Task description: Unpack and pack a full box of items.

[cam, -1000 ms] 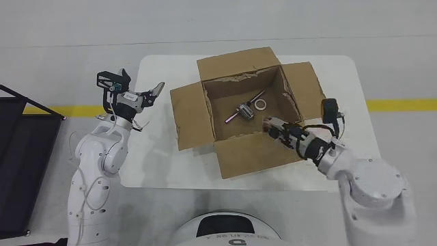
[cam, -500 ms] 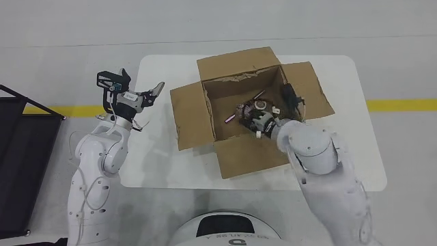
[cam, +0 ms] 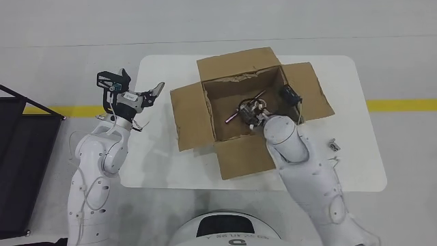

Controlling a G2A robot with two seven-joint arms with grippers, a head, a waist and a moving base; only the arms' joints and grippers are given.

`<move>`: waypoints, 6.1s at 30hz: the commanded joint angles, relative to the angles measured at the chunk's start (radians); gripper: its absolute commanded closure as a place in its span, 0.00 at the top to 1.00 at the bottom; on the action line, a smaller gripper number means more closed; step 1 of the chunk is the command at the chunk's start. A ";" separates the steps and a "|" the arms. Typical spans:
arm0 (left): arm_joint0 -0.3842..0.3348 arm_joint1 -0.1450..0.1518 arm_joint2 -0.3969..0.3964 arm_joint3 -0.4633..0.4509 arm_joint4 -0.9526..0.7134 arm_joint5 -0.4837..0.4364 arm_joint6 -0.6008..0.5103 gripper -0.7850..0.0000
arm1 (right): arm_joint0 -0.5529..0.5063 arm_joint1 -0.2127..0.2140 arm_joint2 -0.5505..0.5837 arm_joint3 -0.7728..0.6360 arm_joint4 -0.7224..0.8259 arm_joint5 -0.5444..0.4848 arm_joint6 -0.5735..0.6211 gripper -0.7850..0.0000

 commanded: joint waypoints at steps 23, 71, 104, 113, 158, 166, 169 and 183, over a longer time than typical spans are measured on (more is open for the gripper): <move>0.000 0.000 0.000 0.000 0.000 0.000 0.000 1.00 | -0.075 -0.234 0.099 -0.110 -0.500 0.000 0.222 0.82; 0.000 0.000 0.000 0.000 0.000 0.000 0.000 1.00 | -0.250 -0.121 0.769 -0.125 -0.492 -0.254 0.451 0.65; 0.000 0.000 0.000 0.000 0.000 0.000 0.000 1.00 | -0.122 -0.148 0.846 0.060 -0.578 -0.241 0.463 0.00; 0.000 0.000 0.000 0.000 0.000 0.000 0.000 1.00 | -0.161 -0.146 0.967 -0.038 -0.406 -0.281 0.503 0.00; 0.000 0.000 0.000 0.000 0.000 0.000 0.000 1.00 | -0.112 -0.169 0.887 0.030 -0.530 -0.244 0.466 0.00; 0.000 0.000 0.000 0.000 0.000 0.000 0.000 1.00 | -0.140 -0.178 0.998 -0.089 -0.218 -0.258 0.480 0.00; 0.000 0.000 0.000 0.000 0.000 0.000 0.000 1.00 | -0.154 -0.183 1.060 -0.138 -0.026 -0.268 0.490 0.00; 0.000 0.000 0.000 0.000 0.000 0.000 0.000 1.00 | -0.200 -0.184 1.128 -0.117 0.433 -0.272 0.494 0.00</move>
